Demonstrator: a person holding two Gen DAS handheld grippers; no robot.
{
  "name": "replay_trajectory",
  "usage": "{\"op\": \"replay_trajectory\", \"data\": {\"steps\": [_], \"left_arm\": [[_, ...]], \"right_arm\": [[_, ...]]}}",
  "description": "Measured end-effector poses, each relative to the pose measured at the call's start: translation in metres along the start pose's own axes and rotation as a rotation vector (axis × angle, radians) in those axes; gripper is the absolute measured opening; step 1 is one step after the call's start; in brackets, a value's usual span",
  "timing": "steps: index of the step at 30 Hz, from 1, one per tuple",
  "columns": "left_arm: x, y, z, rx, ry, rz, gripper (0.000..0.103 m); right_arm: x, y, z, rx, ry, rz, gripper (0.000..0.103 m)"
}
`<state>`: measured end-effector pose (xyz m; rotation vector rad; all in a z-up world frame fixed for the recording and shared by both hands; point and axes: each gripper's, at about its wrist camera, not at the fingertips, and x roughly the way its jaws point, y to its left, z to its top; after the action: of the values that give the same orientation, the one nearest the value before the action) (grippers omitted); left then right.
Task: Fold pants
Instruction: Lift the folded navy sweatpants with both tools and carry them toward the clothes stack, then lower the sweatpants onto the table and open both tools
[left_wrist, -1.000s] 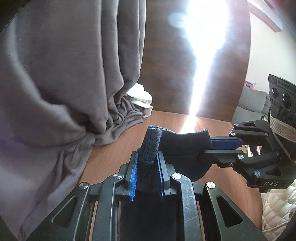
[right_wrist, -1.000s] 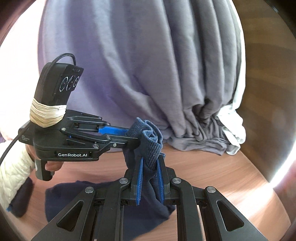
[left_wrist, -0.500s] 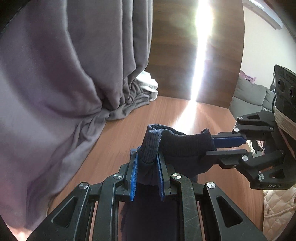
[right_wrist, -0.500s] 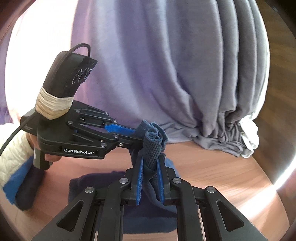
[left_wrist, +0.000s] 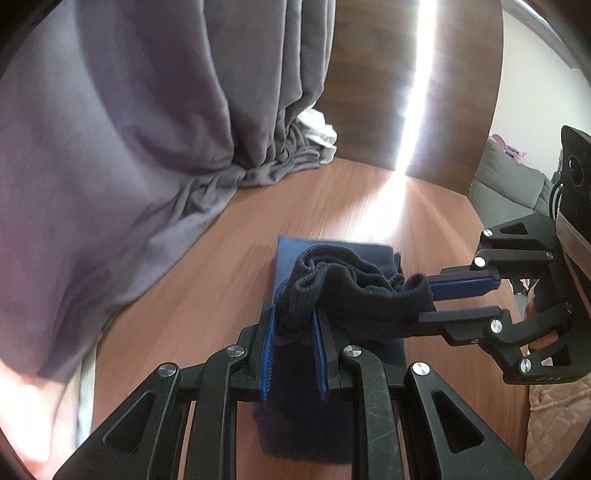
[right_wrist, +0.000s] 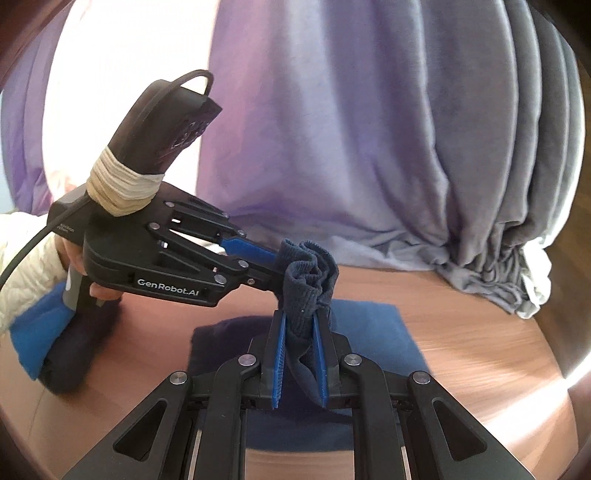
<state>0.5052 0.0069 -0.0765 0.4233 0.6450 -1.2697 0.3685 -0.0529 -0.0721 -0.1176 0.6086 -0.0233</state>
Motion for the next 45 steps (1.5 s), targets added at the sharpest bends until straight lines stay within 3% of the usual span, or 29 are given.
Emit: {"op": "replay_trajectory", "data": {"steps": [2, 4, 6, 14, 18, 19, 21, 23, 27, 31, 39, 45], "left_arm": [[-0.001, 0.003, -0.008, -0.014, 0.013, 0.006, 0.019], [-0.002, 0.004, -0.017, -0.018, 0.028, 0.026, 0.012], [-0.003, 0.006, -0.027, -0.033, 0.043, 0.034, 0.012], [-0.009, 0.009, -0.059, -0.063, 0.128, 0.117, 0.012], [-0.023, 0.01, -0.061, -0.051, 0.136, 0.156, 0.018], [-0.025, 0.011, -0.06, -0.052, 0.136, 0.146, 0.02], [-0.029, 0.011, -0.055, -0.06, 0.126, 0.112, 0.023], [-0.029, 0.009, -0.05, -0.052, 0.114, 0.068, 0.026], [-0.012, 0.011, -0.043, -0.046, 0.139, 0.009, 0.027], [0.006, 0.023, -0.039, -0.131, 0.158, -0.059, 0.027], [0.015, 0.026, -0.038, -0.129, 0.169, -0.059, 0.027], [0.012, 0.024, -0.042, -0.11, 0.166, -0.036, 0.01]], "right_arm": [[0.004, 0.008, -0.004, -0.01, 0.018, 0.024, 0.015], [0.006, 0.016, -0.008, -0.027, 0.035, 0.046, 0.014], [0.007, 0.024, -0.012, -0.043, 0.048, 0.069, 0.008], [0.012, 0.042, -0.028, -0.037, 0.133, 0.21, 0.01], [0.011, 0.04, -0.032, -0.011, 0.15, 0.19, 0.011], [0.012, 0.038, -0.032, 0.0, 0.151, 0.18, 0.011], [0.014, 0.036, -0.033, 0.03, 0.15, 0.148, 0.031], [0.015, 0.034, -0.034, 0.064, 0.13, 0.135, 0.037], [0.022, 0.037, -0.035, 0.085, 0.098, 0.111, 0.037], [0.034, 0.042, -0.035, 0.086, 0.102, 0.09, 0.037], [0.05, 0.038, -0.042, 0.127, 0.171, 0.075, 0.036], [0.052, 0.043, -0.045, 0.101, 0.183, 0.112, 0.016]]}}
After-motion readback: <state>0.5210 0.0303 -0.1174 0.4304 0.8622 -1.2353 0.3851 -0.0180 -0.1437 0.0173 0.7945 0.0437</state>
